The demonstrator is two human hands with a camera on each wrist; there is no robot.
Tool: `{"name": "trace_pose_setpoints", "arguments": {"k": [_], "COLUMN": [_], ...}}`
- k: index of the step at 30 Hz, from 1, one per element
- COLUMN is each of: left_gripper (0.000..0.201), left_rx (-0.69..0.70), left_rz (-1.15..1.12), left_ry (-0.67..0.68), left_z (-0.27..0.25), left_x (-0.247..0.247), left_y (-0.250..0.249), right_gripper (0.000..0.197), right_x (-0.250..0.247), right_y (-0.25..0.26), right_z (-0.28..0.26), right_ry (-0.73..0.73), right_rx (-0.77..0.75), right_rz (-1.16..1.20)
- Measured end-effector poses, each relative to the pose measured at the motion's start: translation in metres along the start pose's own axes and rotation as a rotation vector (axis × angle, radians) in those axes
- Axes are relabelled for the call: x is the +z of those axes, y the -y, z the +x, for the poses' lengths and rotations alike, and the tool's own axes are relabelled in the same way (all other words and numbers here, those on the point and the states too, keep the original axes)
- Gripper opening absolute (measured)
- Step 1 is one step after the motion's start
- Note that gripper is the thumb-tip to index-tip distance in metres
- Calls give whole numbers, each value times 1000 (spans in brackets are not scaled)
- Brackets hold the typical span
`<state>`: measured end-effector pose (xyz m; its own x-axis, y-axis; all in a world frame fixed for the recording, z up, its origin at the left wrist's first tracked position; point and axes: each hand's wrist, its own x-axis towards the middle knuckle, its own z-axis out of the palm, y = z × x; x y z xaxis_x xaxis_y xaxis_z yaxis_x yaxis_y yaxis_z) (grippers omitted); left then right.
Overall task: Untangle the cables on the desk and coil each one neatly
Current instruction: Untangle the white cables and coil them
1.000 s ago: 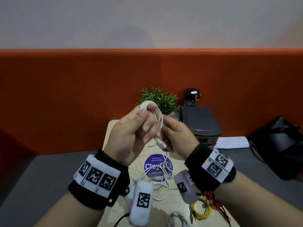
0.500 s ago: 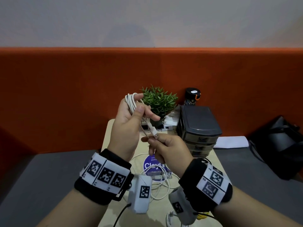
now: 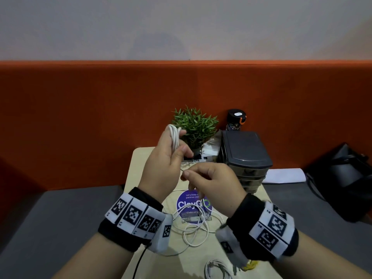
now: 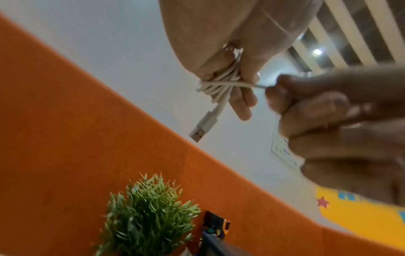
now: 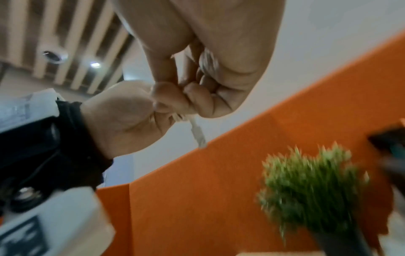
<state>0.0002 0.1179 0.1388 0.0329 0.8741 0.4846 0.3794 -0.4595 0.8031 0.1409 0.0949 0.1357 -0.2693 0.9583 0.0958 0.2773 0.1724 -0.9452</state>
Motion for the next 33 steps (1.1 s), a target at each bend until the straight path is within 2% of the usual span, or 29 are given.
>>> {"name": "trace_pose_setpoints", "arguments": {"k": [3, 5, 8, 9, 11, 13, 16, 19, 21, 23, 26, 29, 31, 33], "left_gripper": [14, 30, 54, 50, 28, 23, 29, 30, 30, 31, 28, 31, 45, 58], "left_rx": [-63, -108, -203, -214, -223, -239, -243, -274, -281, -288, -303, -323, -331, -342], "left_rz": [-67, -188, -362, -444, -615, -711, -801, -889, -925, -955, -1006, -1002, -990, -1006], "left_ry": [140, 181, 291, 358, 444, 416, 352, 369, 414, 445, 459, 400, 370, 358], "left_z": [-4, -6, -6, -6, -6, -6, -6, -6, -7, -7, -7, -5, -2, 0], "left_x": [2, 3, 0, 0, -1, -4, -7, -9, -7, -7, -8, -9, -11, -12], "left_y": [0, -3, -5, -5, -8, -9, -7, -9, -9, -9, -11, -12, -12, -12], "right_gripper": [23, 20, 26, 29, 23, 16, 12, 37, 44, 49, 52, 43, 37, 33], "right_x": [-11, -16, -23, -25, -28, -32, -42, -42, -36, -30, -28, -29, -31, -33], "right_y": [13, 20, 24, 23, 22, 19, 11, 4, 1, 0, 0, 2, 2, 3], "right_z": [1, 2, 7, 9, 11, 13, 18, 17, 16, 17, 17, 16, 16, 17], "right_ry": [-69, -88, -81, -74, -95, -148, -168, 22, 121, 159, 160, 83, 8, 10], "right_rx": [-217, -321, -377, -370, -347, -331, -236, -80, -35, -29, -21, 9, 5, 10], "right_rz": [-248, -342, -280, -246, -193, -90, -3, 28, 96, 186, 291, 349, 337, 324]}}
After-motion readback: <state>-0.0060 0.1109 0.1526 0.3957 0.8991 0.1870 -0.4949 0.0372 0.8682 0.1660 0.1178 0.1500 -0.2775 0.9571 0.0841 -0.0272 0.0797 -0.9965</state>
